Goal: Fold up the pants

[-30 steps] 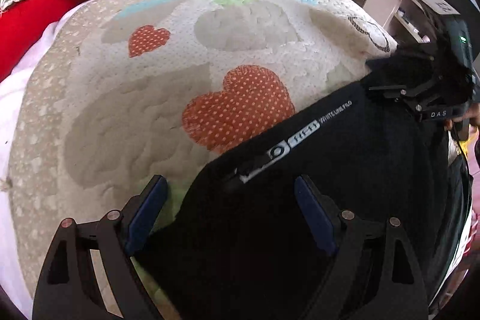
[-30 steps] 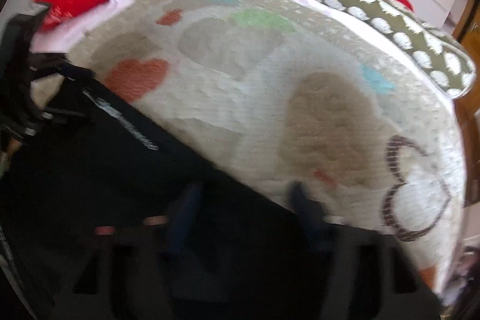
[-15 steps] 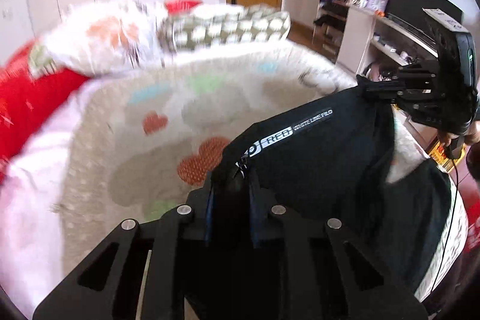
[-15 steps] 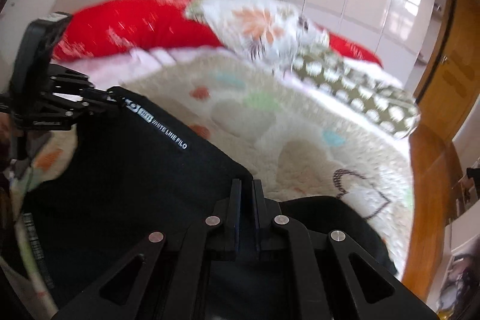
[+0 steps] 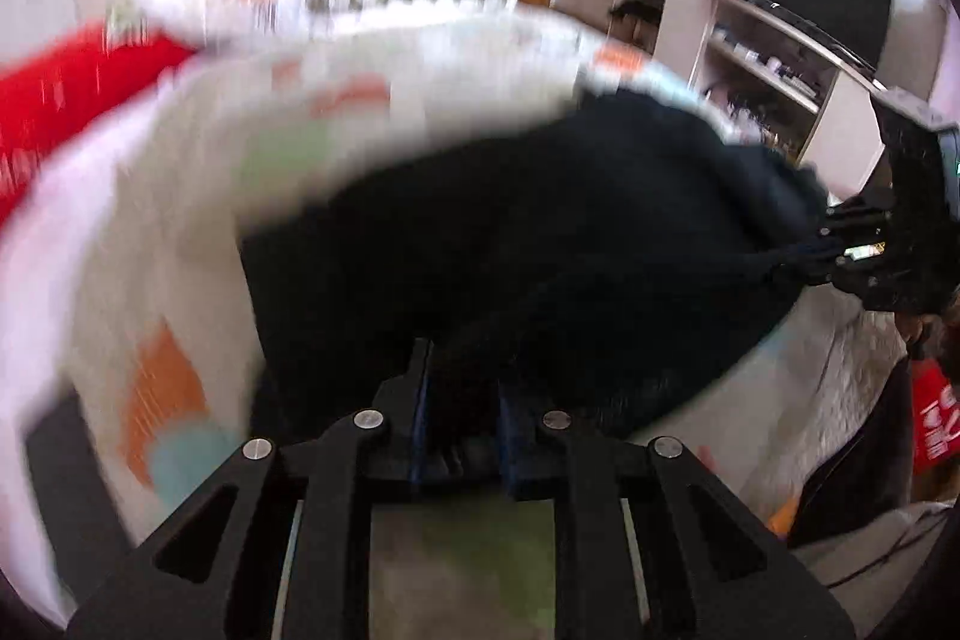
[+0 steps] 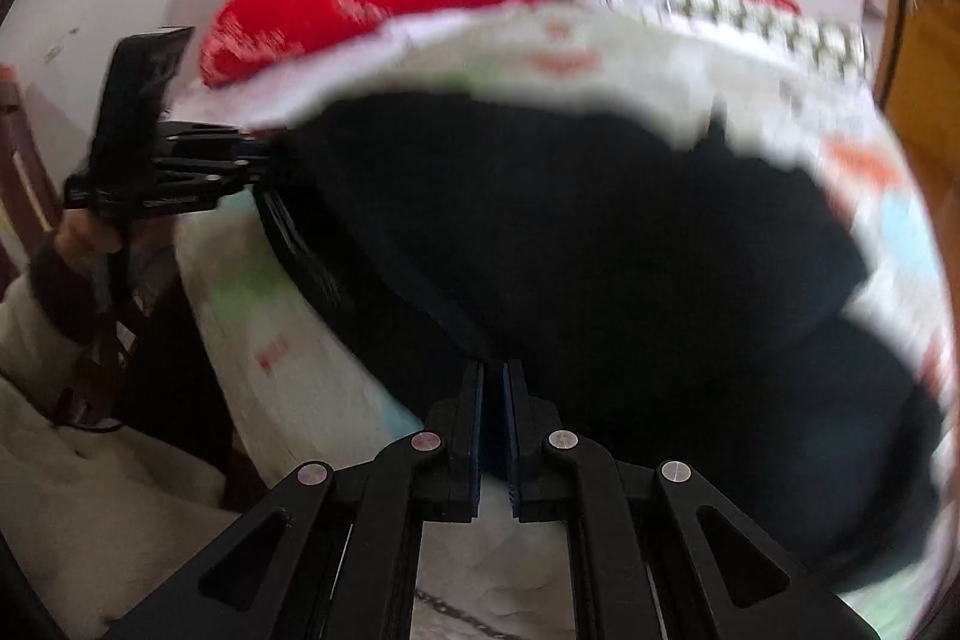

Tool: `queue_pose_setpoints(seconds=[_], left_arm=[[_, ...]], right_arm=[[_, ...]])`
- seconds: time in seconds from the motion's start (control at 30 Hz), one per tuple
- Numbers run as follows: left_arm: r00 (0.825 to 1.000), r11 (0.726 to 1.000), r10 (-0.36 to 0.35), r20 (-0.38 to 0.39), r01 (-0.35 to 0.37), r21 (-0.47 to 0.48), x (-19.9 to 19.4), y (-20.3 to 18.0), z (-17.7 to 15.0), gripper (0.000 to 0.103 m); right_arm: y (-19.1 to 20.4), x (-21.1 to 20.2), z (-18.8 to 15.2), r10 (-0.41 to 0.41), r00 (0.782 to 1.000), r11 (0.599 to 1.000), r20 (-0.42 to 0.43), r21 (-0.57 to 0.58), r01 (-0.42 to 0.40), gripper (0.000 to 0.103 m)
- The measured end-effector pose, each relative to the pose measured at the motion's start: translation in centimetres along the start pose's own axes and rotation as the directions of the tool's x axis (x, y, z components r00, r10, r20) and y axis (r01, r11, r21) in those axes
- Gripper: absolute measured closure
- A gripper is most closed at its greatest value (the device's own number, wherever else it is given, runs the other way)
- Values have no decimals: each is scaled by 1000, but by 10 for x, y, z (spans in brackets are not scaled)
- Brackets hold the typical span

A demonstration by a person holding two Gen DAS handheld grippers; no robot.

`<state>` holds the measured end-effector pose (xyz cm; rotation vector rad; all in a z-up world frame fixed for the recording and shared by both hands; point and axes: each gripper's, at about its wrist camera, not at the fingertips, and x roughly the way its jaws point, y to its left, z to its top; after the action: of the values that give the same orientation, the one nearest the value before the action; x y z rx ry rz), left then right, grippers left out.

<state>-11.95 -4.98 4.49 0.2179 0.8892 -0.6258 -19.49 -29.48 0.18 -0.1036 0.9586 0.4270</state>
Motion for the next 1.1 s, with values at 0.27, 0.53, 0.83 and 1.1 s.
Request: queue_pose_setpoints(seconds=[0.27,0.53,0.83,1.1], left_arm=[[998,999,5,66,-2,-38,-40,-6,-6,71],[984,993,50,172,-31,-112,-65,9,8,35],[995,987,16,94,-1,-161,-12,0,9,35],[995,989,6,96,8,-150,-15,-1,5,35]], right_arm=[[1,-43,31,-17,997,1000,80,19,16,44],[-36,-5,103,-277,953,955,124,147,258,40],[-104,61,114,-216,976,926,22,321,197,98],[-112,-103,30,-294,926,875,238,456,160,98]])
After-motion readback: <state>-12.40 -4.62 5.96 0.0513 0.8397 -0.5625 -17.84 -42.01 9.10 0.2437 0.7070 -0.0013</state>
